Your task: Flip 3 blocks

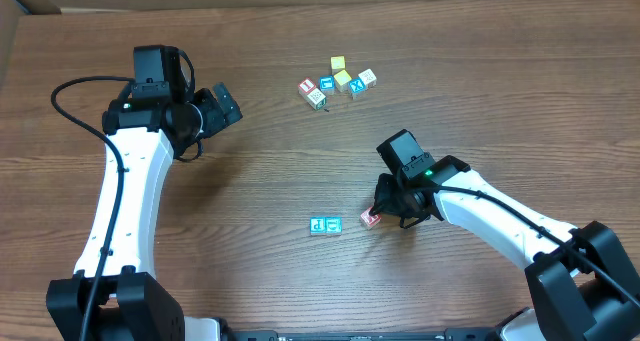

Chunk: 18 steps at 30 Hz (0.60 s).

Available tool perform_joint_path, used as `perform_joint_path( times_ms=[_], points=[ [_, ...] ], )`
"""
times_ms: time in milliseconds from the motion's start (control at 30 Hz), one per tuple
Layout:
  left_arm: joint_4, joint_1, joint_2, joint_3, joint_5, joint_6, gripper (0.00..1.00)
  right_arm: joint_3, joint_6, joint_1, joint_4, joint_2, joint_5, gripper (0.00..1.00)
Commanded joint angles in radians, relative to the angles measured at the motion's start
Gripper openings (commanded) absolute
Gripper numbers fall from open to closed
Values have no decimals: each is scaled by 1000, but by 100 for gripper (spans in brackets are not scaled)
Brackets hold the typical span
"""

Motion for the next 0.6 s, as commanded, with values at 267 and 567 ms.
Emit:
perform_joint_path(
  times_ms=[267,567],
  points=[
    [1,3,-6,8,-4,11,100,-5,16,19,-1,-3,-80,4],
    [1,3,-6,8,-4,11,100,-5,16,88,-4,-3,-80,4]
  ],
)
